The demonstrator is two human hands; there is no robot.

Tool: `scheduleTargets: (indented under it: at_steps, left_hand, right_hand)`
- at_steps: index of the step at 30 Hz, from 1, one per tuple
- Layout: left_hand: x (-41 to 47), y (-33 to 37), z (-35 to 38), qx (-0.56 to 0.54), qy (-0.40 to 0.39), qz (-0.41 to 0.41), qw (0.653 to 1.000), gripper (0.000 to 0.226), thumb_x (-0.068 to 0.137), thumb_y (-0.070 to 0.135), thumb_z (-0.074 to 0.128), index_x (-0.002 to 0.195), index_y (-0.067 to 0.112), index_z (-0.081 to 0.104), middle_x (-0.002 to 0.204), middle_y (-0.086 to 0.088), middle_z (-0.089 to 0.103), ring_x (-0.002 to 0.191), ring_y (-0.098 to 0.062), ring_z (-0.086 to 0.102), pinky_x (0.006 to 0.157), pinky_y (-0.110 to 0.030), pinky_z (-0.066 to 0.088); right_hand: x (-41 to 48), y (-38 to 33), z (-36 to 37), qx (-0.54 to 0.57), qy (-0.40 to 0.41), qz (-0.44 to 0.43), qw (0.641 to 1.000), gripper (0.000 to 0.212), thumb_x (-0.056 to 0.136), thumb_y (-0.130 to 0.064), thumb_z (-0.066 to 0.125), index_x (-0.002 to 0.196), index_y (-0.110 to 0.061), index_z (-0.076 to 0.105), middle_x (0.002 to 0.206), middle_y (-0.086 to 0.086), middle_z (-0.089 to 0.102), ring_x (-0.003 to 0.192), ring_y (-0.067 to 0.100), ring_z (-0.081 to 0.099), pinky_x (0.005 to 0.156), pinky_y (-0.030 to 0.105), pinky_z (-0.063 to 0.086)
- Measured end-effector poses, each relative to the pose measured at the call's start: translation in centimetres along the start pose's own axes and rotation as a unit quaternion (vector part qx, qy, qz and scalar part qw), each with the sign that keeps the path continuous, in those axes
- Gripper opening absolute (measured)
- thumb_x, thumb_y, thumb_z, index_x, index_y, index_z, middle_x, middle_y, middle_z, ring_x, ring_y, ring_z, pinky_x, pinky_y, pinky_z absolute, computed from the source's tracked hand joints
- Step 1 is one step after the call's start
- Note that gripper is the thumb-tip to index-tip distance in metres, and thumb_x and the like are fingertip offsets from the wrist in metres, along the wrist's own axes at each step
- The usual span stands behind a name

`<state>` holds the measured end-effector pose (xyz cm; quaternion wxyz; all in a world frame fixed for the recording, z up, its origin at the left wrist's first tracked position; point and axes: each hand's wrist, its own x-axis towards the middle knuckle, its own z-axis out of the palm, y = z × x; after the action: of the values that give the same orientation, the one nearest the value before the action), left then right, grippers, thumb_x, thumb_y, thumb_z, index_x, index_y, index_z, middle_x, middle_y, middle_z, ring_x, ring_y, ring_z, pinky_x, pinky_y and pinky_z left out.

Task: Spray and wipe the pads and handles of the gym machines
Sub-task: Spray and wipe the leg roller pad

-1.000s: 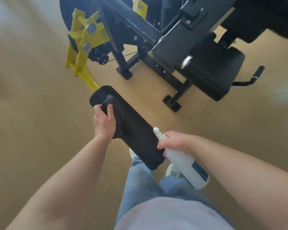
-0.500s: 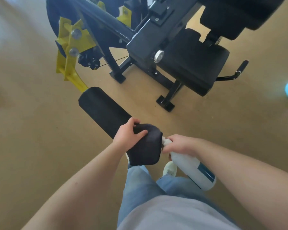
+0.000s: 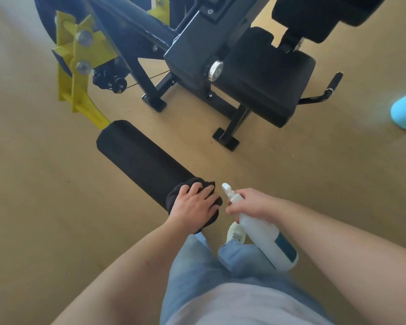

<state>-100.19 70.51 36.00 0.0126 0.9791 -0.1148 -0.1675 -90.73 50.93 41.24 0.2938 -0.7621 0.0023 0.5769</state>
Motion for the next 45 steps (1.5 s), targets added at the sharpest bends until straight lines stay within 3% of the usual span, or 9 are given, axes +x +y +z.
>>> scheduleTargets:
  at_steps: [7, 12, 20, 27, 32, 36, 40, 43, 45]
  left_hand:
    - [1.5, -7.5, -2.1, 0.035, -0.038, -0.081, 0.995, 0.048, 0.108, 0.052, 0.023, 0.152, 0.043, 0.041, 0.159, 0.023, 0.037, 0.126, -0.019, 0.039, 0.091, -0.034, 0.035]
    - [1.9, -13.5, -2.2, 0.046, -0.019, -0.120, 0.992, 0.047, 0.109, 0.050, 0.023, 0.152, 0.044, 0.040, 0.160, 0.022, 0.035, 0.124, -0.020, 0.039, 0.091, -0.033, 0.034]
    - [2.8, -21.5, -2.5, 0.027, -0.004, -0.143, 0.989, 0.046, 0.109, 0.050, 0.025, 0.150, 0.044, 0.044, 0.159, 0.022, 0.037, 0.132, -0.019, 0.034, 0.099, -0.036, 0.031]
    - [4.9, -30.1, -3.3, -0.036, 0.026, -0.214, 0.976, 0.041, 0.108, 0.045, 0.035, 0.142, 0.034, 0.057, 0.153, 0.010, 0.050, 0.143, -0.025, 0.037, 0.112, -0.045, 0.026]
    - [7.3, -32.5, -5.2, -0.173, 0.014, -0.344, 0.923, 0.041, 0.110, 0.038, 0.028, 0.135, 0.019, 0.055, 0.119, -0.008, 0.063, 0.107, -0.035, 0.060, 0.076, -0.044, 0.048]
    - [6.6, -31.0, -4.4, -0.142, 0.028, -0.292, 0.945, 0.036, 0.111, 0.032, 0.031, 0.128, 0.014, 0.057, 0.131, -0.010, 0.063, 0.129, -0.039, 0.051, 0.098, -0.055, 0.046]
    - [5.7, -28.1, -3.3, -0.085, 0.000, -0.218, 0.972, 0.039, 0.111, 0.030, 0.032, 0.137, 0.015, 0.057, 0.140, -0.003, 0.062, 0.153, -0.035, 0.024, 0.121, -0.066, 0.006]
    - [5.6, -23.0, -3.0, -0.094, -0.007, -0.157, 0.983, 0.037, 0.110, 0.032, 0.032, 0.123, 0.017, 0.064, 0.126, 0.000, 0.069, 0.145, -0.024, 0.043, 0.124, -0.062, 0.000]
    - [5.6, -18.8, -2.6, -0.112, -0.007, -0.128, 0.985, 0.035, 0.110, 0.032, 0.031, 0.112, 0.019, 0.064, 0.108, 0.004, 0.069, 0.118, -0.021, 0.064, 0.123, -0.064, -0.001]
  right_hand:
    - [0.8, -3.7, 0.5, -0.014, -0.005, 0.002, 1.000, 0.025, 0.086, -0.038, 0.077, 0.107, -0.026, 0.069, 0.103, 0.006, 0.075, 0.104, 0.027, 0.072, 0.093, 0.042, 0.055]
    - [2.0, -7.9, 1.3, -0.014, -0.020, -0.002, 1.000, 0.037, 0.091, -0.038, 0.074, 0.126, -0.035, 0.063, 0.090, -0.003, 0.076, 0.090, 0.013, 0.068, 0.074, 0.030, 0.047]
    - [6.3, -15.5, 3.8, -0.019, -0.045, -0.011, 0.999, 0.041, 0.087, -0.042, 0.073, 0.126, -0.040, 0.061, 0.078, -0.007, 0.079, 0.092, 0.011, 0.069, 0.082, 0.032, 0.047]
    - [9.4, -20.4, 5.3, -0.011, 0.043, -0.013, 0.999, 0.044, 0.089, -0.038, 0.072, 0.132, -0.035, 0.062, 0.114, -0.008, 0.063, 0.108, 0.017, 0.062, 0.100, 0.038, 0.052]
    - [9.9, -19.9, 4.9, -0.022, 0.044, 0.016, 0.999, 0.047, 0.087, -0.040, 0.072, 0.132, -0.037, 0.061, 0.117, -0.009, 0.062, 0.110, 0.018, 0.061, 0.102, 0.040, 0.051]
    - [9.5, -18.0, 4.1, -0.033, 0.052, 0.031, 0.998, 0.047, 0.085, -0.040, 0.074, 0.131, -0.037, 0.063, 0.120, -0.006, 0.065, 0.111, 0.019, 0.063, 0.105, 0.043, 0.051]
    - [8.4, -15.4, 3.2, -0.025, 0.056, 0.037, 0.997, 0.047, 0.086, -0.039, 0.074, 0.131, -0.037, 0.061, 0.114, -0.009, 0.063, 0.105, 0.015, 0.062, 0.098, 0.038, 0.052]
    - [7.1, -13.0, 2.5, -0.022, 0.061, 0.036, 0.997, 0.050, 0.087, -0.040, 0.074, 0.135, -0.036, 0.060, 0.113, -0.010, 0.062, 0.102, 0.014, 0.061, 0.090, 0.036, 0.050]
    - [5.9, -11.3, 2.1, -0.020, 0.067, 0.037, 0.997, 0.048, 0.088, -0.040, 0.073, 0.134, -0.037, 0.060, 0.111, -0.010, 0.061, 0.101, 0.015, 0.060, 0.085, 0.034, 0.049]
